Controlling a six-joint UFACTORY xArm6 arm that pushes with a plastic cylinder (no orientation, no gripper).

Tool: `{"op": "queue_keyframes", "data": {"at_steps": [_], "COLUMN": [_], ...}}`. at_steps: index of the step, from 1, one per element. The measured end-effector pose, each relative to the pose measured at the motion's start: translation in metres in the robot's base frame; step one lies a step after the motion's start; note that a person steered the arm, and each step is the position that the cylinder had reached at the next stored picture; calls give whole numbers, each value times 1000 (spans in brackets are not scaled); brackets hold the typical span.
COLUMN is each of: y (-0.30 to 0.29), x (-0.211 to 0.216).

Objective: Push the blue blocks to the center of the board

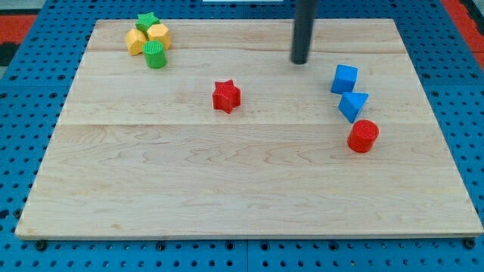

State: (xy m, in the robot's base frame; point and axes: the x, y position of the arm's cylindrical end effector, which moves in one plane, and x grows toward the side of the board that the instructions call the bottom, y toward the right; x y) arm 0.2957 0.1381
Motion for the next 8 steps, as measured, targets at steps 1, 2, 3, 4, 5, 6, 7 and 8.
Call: {"op": "queue_keyframes", "data": {"at_steps": [1,2,3,4,5,6,7,8], "y": [71,18,-92,-85,8,99,58,4], "x": [19,69,81,66,37,82,111,119]}}
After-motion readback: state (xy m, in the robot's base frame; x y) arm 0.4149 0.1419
